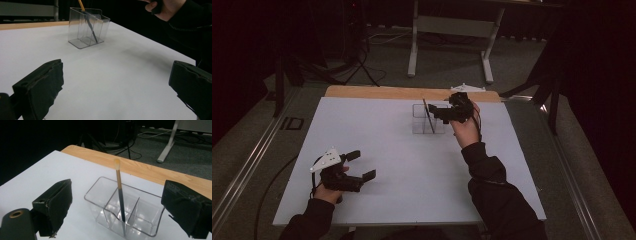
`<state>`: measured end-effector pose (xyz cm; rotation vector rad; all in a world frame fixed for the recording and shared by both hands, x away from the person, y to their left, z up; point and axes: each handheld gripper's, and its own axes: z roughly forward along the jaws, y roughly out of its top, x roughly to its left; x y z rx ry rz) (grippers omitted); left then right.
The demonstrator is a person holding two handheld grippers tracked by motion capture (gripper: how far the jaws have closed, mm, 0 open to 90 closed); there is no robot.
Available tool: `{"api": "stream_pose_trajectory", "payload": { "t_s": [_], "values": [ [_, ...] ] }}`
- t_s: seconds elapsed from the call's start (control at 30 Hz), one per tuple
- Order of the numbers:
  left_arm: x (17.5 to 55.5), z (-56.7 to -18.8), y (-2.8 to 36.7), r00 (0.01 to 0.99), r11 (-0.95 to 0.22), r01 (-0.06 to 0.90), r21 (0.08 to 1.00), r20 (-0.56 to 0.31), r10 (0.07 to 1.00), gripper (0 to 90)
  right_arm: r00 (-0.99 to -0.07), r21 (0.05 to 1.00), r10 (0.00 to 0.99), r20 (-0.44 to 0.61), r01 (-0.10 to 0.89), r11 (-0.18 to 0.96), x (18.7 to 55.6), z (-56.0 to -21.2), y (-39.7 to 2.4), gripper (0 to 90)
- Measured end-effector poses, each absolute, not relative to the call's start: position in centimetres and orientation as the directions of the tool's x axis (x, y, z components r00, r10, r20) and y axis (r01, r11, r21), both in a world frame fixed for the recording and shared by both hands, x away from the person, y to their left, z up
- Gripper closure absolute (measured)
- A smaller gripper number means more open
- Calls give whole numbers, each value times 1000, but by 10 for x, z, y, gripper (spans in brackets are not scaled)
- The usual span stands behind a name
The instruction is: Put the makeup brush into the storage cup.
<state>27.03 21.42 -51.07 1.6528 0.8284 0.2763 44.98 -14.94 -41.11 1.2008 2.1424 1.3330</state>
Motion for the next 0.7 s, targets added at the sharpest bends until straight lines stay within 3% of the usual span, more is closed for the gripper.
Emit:
{"api": "stream_pose_trajectory", "payload": {
  "t_s": [0.7],
  "values": [
    [270,-510,212,721,-49,361,931,-246,648,0,-636,848,758,146,475,236,397,-422,-189,99]
  ]
}}
